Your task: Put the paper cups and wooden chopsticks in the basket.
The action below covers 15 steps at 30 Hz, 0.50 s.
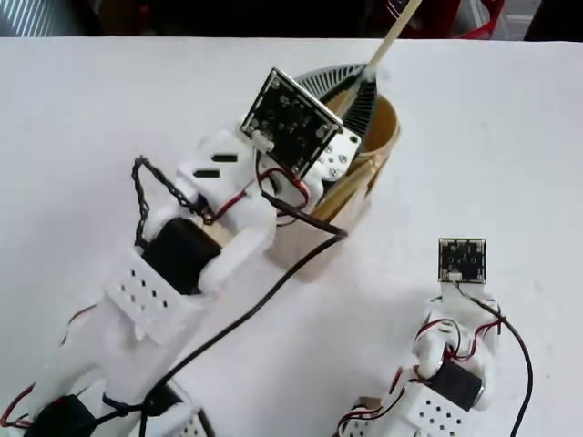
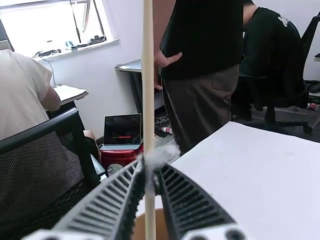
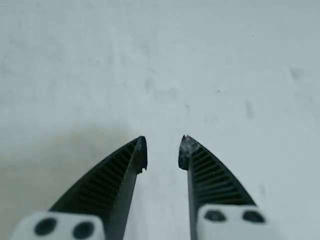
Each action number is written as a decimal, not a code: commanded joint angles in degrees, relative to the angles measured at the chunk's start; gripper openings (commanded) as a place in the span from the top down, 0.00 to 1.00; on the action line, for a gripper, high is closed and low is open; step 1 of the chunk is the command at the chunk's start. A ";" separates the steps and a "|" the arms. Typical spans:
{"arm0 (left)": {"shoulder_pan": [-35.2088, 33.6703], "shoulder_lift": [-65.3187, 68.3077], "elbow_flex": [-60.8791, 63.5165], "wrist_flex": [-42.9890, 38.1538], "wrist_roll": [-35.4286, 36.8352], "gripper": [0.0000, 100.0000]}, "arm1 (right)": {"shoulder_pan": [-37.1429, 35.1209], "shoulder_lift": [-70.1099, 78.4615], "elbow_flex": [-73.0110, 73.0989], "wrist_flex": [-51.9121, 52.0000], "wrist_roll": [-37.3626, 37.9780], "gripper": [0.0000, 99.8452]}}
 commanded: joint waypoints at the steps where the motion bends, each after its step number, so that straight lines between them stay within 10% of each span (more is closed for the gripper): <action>1: -0.04 -0.13 -2.37 0.00 0.79 0.97 | 0.66 -0.48 0.53 -1.01 0.35 0.89; 15: -2.77 -0.13 -2.37 1.23 0.79 0.92 | 0.57 -0.48 0.53 -1.01 0.35 0.89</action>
